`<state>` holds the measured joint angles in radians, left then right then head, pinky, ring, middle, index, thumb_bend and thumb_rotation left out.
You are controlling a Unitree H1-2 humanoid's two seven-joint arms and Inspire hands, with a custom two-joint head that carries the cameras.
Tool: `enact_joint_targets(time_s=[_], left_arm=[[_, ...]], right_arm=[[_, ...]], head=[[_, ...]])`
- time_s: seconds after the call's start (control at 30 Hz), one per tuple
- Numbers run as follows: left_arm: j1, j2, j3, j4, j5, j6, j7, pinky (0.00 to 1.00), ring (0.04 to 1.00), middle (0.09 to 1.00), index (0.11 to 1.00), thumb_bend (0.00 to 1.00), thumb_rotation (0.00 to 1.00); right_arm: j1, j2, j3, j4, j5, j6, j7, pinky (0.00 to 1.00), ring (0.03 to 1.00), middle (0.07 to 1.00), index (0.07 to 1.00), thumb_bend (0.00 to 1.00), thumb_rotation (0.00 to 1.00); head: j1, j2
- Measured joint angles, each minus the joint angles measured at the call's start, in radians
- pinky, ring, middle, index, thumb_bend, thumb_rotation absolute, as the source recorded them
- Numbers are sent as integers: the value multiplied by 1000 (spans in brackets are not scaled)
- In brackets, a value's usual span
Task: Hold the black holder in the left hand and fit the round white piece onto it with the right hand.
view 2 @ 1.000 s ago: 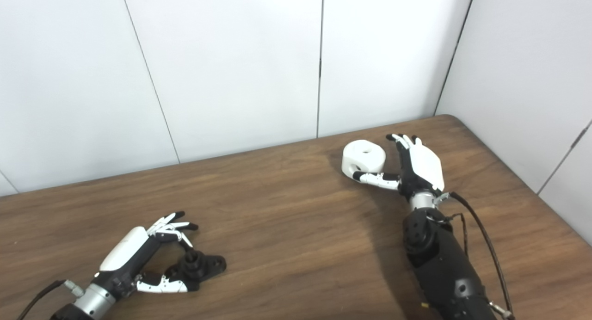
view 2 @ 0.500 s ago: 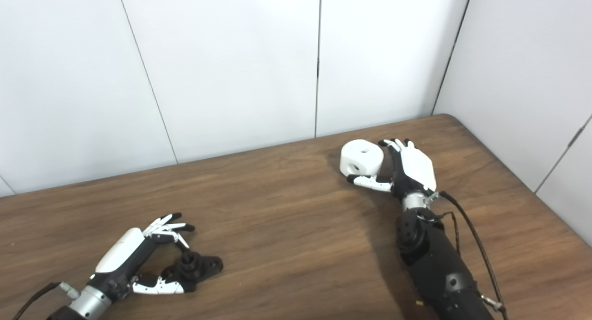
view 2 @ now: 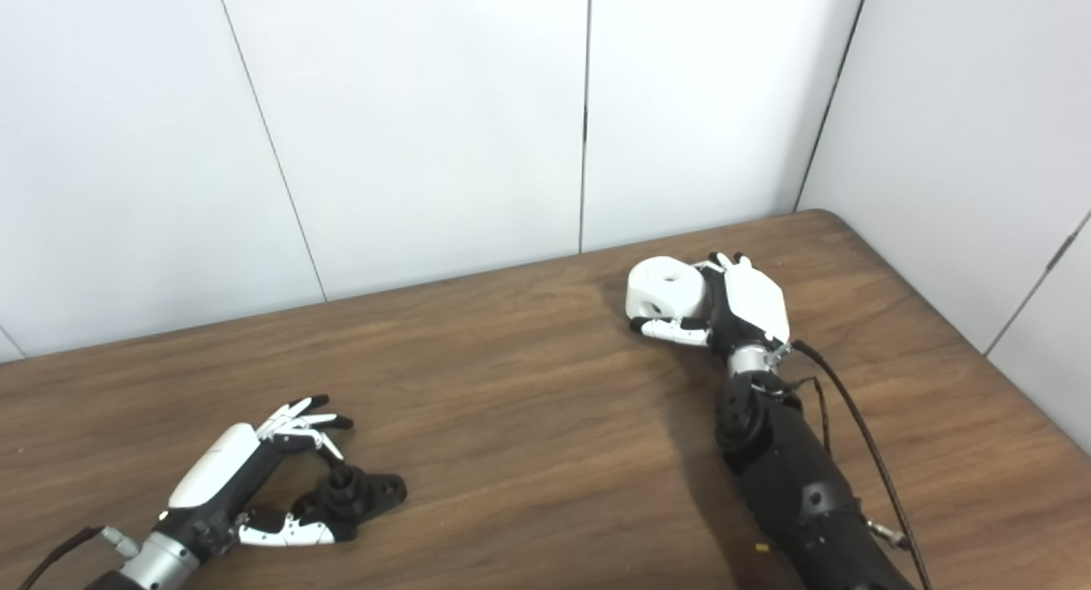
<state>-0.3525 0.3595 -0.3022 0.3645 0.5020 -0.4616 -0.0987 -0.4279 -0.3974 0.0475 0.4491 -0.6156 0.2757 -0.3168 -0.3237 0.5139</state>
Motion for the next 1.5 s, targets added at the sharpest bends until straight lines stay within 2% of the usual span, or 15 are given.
enact_joint_targets(time_s=[0.1,0.23,0.53,0.83,1.1,1.3,1.5], left_arm=[[12,5,3,-19,0,10,0,1000,965,825,482,521,46],[20,6,9,-31,0,20,-1,1000,966,826,482,521,45],[35,11,24,-49,-1,23,-5,1000,968,827,482,522,46],[38,12,35,-52,-2,28,-18,1000,968,827,483,521,46],[37,12,36,-44,-2,21,-16,1000,973,831,483,522,46],[36,12,35,-42,-2,21,-17,1000,977,831,483,522,46],[33,12,34,-37,-2,21,-18,1000,976,830,483,522,46]], right_arm=[[-3,1,0,36,10,-50,-30,1000,988,823,517,716,412],[-12,5,5,47,16,-61,-46,1000,977,817,516,687,366],[-27,6,37,55,15,-89,-52,1000,973,815,505,703,373],[-28,6,43,58,28,-128,-59,1000,987,825,512,711,350],[-9,12,40,3,86,-171,-35,1000,999,836,516,695,332],[20,40,35,-68,126,-165,20,1000,1000,849,512,702,365],[36,53,39,-146,123,-161,68,1000,1000,852,514,696,355]], head=[[6,3],[14,3],[23,5],[28,6],[31,8],[37,12],[40,15]])
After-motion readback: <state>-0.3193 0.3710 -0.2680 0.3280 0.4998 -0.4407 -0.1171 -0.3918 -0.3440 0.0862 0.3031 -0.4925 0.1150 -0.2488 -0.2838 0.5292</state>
